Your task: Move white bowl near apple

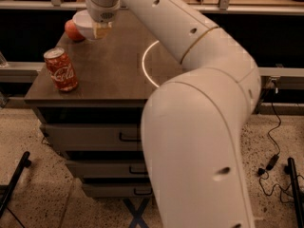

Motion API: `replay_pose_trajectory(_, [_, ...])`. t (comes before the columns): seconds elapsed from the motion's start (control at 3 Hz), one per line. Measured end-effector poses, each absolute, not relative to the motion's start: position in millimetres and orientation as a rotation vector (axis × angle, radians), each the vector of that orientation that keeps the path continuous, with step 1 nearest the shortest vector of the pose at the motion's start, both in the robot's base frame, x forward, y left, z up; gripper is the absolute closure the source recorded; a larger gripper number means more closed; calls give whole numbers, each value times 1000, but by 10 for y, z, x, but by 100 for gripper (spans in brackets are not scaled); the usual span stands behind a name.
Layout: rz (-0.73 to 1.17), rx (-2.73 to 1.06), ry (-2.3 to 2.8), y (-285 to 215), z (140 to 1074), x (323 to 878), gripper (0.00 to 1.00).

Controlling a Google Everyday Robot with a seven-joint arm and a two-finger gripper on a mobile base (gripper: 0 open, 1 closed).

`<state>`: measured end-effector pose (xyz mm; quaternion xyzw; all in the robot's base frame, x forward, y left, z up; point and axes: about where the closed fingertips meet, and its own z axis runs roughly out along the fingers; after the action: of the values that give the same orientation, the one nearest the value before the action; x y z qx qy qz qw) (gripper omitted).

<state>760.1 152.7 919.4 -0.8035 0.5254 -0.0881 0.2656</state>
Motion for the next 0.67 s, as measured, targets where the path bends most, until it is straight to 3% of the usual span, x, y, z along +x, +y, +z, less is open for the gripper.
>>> replay_pose_trajectory(0.33, [-240, -2163, 1447, 1570, 9038, 7806, 85])
replay_pose_trajectory(0.67, [-248, -2159, 1469, 1596, 8922, 7940, 61])
